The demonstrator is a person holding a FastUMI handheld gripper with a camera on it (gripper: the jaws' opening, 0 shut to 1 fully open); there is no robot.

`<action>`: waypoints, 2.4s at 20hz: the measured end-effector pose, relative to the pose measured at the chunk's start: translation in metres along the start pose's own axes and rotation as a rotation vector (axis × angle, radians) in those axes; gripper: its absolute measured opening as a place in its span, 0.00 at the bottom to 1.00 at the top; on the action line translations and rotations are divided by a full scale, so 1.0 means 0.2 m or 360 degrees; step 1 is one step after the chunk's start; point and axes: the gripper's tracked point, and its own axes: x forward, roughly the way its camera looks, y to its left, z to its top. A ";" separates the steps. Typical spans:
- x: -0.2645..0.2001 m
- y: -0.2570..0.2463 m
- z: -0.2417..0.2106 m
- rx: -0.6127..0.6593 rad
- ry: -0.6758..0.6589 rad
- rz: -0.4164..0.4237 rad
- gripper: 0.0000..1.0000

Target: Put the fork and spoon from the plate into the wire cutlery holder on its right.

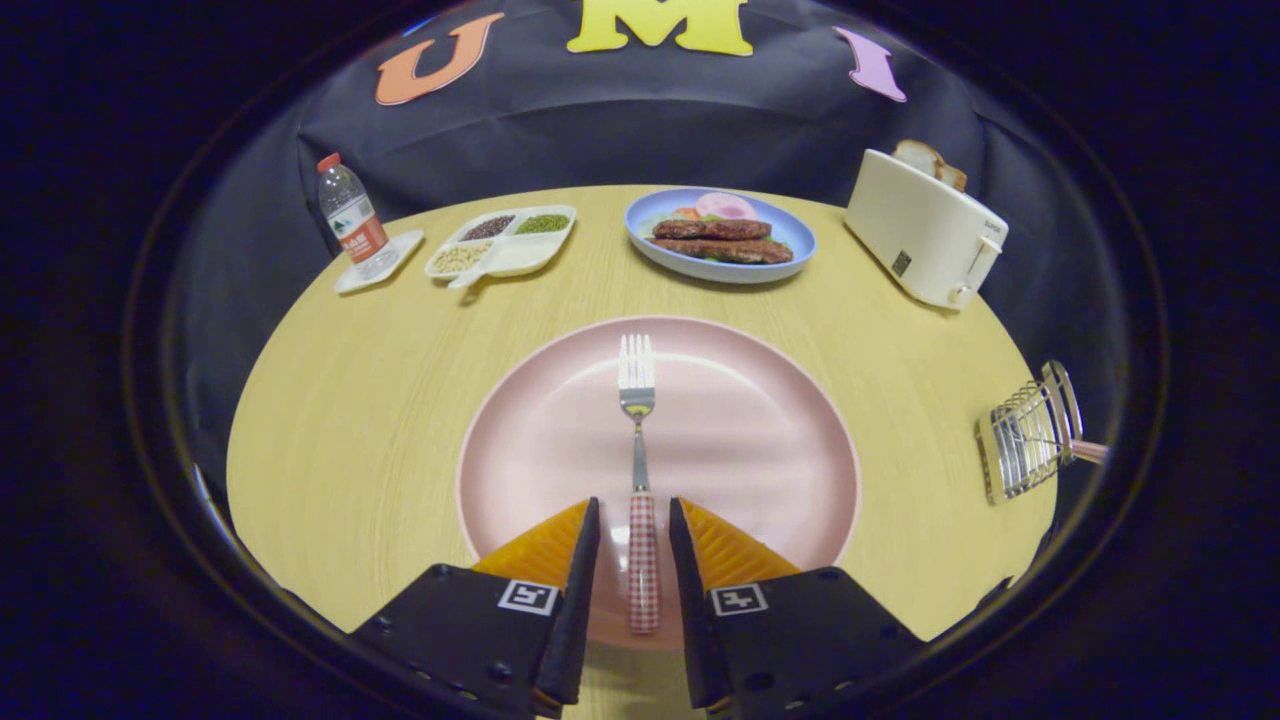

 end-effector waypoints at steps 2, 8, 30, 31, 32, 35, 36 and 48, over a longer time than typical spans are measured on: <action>0.01 -0.01 0.00 0.0012 0.0001 -0.0036 0.30; 0.00 0.01 0.01 -0.0048 -0.0009 -0.0075 0.10; -0.70 -0.33 0.17 0.0034 -0.0062 0.0048 0.01; -0.74 -0.40 0.18 0.0043 -0.0059 0.0050 0.01; -0.77 -0.47 0.20 0.0051 -0.0060 0.0053 0.01; -0.86 -0.70 0.23 0.0048 -0.0053 0.0038 0.01; -0.88 -0.79 0.25 0.0036 -0.0050 0.0025 0.01; -1.00 -1.48 0.22 -0.0106 0.0157 -0.0003 0.01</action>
